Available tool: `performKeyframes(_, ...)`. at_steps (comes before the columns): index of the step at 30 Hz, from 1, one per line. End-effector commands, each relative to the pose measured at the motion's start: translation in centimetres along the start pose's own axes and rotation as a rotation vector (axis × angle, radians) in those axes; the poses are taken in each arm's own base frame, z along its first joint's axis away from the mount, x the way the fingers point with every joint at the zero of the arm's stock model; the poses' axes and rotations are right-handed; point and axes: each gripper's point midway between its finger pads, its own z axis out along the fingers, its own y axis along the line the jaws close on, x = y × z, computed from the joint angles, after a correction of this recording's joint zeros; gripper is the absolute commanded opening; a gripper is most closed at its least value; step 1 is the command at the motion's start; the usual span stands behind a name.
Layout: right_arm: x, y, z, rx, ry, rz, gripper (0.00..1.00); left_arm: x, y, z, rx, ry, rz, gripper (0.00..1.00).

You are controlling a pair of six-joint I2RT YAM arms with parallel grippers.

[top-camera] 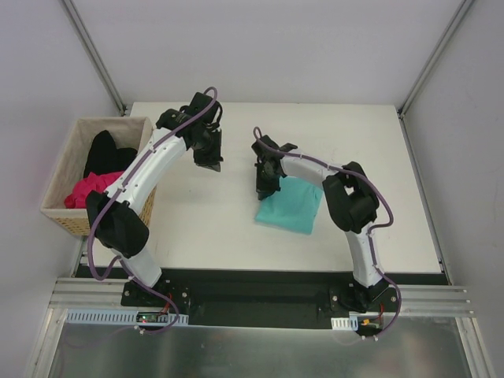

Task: Fold and stack the t-shirts
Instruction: Put the neatly folded tshirt into the corner of the board with the right arm

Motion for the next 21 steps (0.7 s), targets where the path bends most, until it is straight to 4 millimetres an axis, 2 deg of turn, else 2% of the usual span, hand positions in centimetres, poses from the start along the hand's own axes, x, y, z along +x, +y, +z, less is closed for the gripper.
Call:
performKeyframes(1, 1.3, -4.6, 0.7, 0.119, 0.038, 0.069, 0.00, -0.8, -0.5, -0.8, 0.012, -0.025, 0.030, 0.00)
performKeyframes(12, 1.7, -8.3, 0.4, 0.191, 0.027, 0.143, 0.00, -1.4, -0.9, -0.2, 0.026, -0.015, 0.047, 0.00)
performKeyframes(18, 2.1, -9.6, 0.2, 0.235, 0.017, 0.165, 0.00, -1.8, -1.4, 0.1, 0.043, -0.010, 0.057, 0.00)
performKeyframes(21, 1.7, -10.0, -0.3, 0.266, 0.002, 0.151, 0.01, -1.9, -1.4, 0.1, 0.045, -0.011, 0.057, 0.00)
